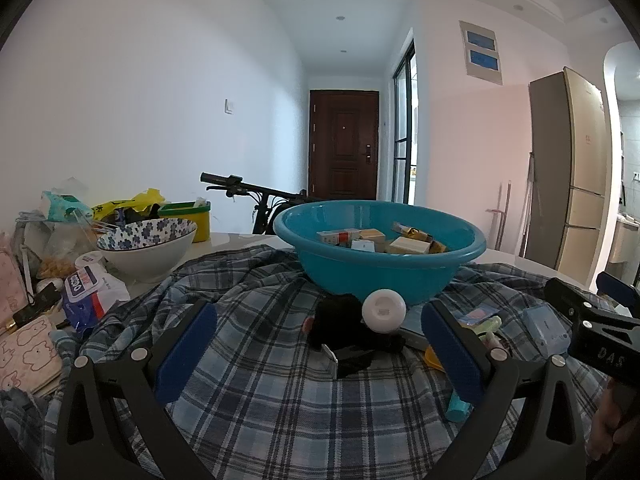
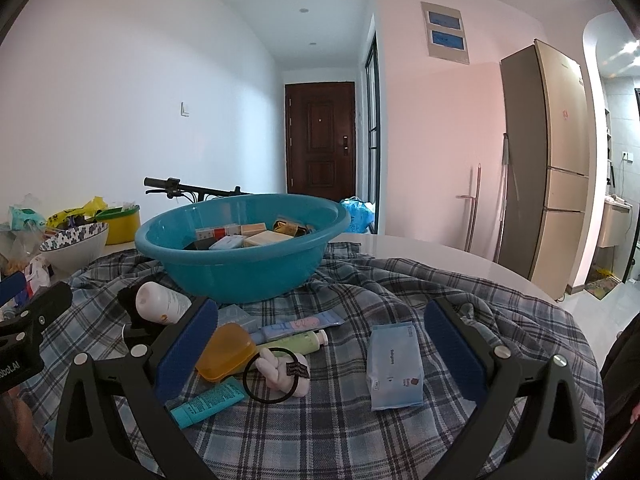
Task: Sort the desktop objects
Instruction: 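Move both tools toward the toiletries on the plaid cloth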
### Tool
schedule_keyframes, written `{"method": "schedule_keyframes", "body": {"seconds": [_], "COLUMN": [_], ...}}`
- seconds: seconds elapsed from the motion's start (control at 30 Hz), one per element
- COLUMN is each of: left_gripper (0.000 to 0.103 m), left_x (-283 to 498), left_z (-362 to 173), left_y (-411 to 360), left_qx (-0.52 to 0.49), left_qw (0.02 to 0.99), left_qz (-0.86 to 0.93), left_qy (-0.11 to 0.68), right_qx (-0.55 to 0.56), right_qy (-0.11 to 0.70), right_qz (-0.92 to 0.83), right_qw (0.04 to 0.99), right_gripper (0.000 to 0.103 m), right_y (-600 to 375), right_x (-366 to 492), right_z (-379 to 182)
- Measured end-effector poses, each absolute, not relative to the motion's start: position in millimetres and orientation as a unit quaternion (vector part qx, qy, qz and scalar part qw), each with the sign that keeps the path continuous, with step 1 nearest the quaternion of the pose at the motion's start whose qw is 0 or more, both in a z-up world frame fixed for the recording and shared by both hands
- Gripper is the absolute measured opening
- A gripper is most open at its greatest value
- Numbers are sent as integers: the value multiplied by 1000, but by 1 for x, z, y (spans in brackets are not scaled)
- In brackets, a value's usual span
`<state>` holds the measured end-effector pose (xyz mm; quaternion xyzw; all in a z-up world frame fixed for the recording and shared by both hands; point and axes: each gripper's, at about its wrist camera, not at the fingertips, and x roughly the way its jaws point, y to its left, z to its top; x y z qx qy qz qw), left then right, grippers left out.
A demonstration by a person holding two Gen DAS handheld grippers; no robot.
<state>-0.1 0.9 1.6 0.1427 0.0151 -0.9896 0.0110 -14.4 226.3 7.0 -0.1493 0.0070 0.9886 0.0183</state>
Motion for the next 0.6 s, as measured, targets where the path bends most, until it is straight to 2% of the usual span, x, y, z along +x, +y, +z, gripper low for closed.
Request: {"method": "schedule_keyframes", "body": {"seconds": [0.6], "left_gripper": [103], "left_x": [-13], "left_z": [-4], "left_y": [0], "left_qx": [180], "left_qw": [4], "left_qz": [-983], "left_qy": [26], "right_qx": [-177], "right_qy": [3], "right_qz": [984], "right_qw": [32], "right_gripper": [102], "right_y": [226], "right_x": [-27], "right_z": [3]}}
